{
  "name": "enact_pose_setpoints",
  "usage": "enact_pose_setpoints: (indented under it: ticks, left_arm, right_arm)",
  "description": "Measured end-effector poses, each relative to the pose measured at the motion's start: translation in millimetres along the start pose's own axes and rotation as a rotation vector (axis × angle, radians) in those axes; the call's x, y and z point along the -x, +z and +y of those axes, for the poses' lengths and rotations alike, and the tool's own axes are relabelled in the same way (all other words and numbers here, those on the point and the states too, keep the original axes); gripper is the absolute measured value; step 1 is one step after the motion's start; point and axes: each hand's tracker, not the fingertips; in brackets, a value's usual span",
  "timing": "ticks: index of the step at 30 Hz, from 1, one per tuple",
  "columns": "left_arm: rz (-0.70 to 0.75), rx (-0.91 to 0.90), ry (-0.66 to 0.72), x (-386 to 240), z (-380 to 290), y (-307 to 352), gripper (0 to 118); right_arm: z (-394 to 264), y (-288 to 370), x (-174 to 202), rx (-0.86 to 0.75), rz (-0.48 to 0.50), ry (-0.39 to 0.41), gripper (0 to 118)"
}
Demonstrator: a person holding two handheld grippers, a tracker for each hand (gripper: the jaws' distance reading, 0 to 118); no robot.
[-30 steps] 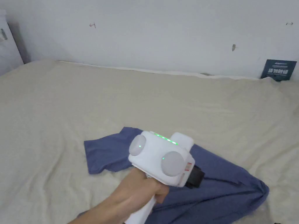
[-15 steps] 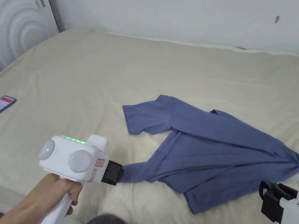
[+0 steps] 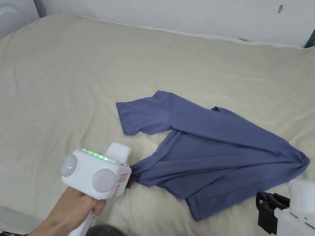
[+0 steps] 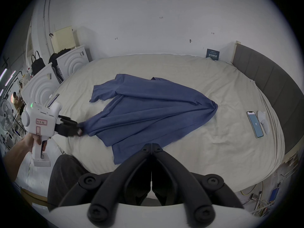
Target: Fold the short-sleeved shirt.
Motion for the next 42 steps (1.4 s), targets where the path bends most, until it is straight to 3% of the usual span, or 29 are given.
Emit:
enact_pose_setpoints:
  ticks: [7, 12, 15, 21, 22, 24, 25, 26, 30, 32, 33, 34, 35, 36, 37, 38, 39, 41, 42]
  left_arm:
    - [-0.082, 0.011, 0.09, 14, -6, 10, 5]
    - [-0.127, -0.015, 0.127, 27, -4, 10, 5]
    - [-0.143, -0.024, 0.136, 25, -6, 10, 5]
    - [-0.199, -0.051, 0.182, 34, -3, 15, 5]
    - [-0.208, -0.05, 0.186, 35, -2, 15, 5]
    - [-0.219, -0.047, 0.186, 37, -2, 14, 5]
    - [-0.226, -0.041, 0.185, 39, -2, 12, 5]
    - [-0.231, -0.037, 0.185, 40, -3, 10, 5]
    - [-0.25, -0.017, 0.197, 47, -7, 0, 5]
    - [-0.25, -0.013, 0.201, 46, -6, -1, 5]
    - [-0.249, -0.007, 0.198, 44, -4, 0, 5]
    - [-0.246, -0.004, 0.192, 43, -3, 2, 5]
    - [-0.238, -0.004, 0.187, 41, -2, 4, 5]
    - [-0.235, -0.004, 0.184, 40, -1, 7, 5]
    - [-0.237, 0.0, 0.179, 40, 0, 9, 5]
    - [-0.232, 0.002, 0.174, 38, 2, 11, 5]
    - [-0.214, -0.004, 0.172, 37, 4, 15, 5]
    - [-0.191, -0.02, 0.167, 33, 11, 24, 5]
    - [-0.177, -0.04, 0.168, 31, 16, 31, 5]
  right_arm:
    - [15, -22, 11, 0.02, 0.022, 0.035, 0]
    - [67, -63, 31, 0.016, 0.072, 0.075, 0]
    - [127, -112, 50, 0.025, 0.114, 0.11, 0]
    - [249, -262, 101, 0.087, 0.096, 0.282, 0]
    - [266, -281, 108, 0.098, 0.108, 0.281, 19]
    - [296, -334, 122, 0.214, 0.143, 0.294, 111]
    - [303, -345, 124, 0.281, 0.153, 0.271, 116]
    - [318, -368, 126, 0.252, 0.146, 0.254, 116]
    - [315, -417, 135, 0.396, 0.115, 0.238, 116]
    - [310, -427, 133, 0.396, 0.112, 0.247, 107]
    - [310, -428, 132, 0.42, 0.105, 0.252, 88]
    - [299, -403, 138, 0.422, 0.107, 0.258, 35]
    - [296, -388, 136, 0.412, 0.124, 0.246, 4]
    - [296, -375, 132, 0.37, 0.088, 0.261, 4]
    - [300, -360, 125, 0.322, 0.126, 0.225, 4]
    - [312, -388, 107, 0.336, 0.165, 0.166, 4]
    - [318, -381, 95, 0.317, 0.147, 0.147, 4]
    - [330, -354, 73, 0.239, 0.111, 0.166, 4]
    - [327, -311, 71, 0.204, 0.083, 0.176, 4]
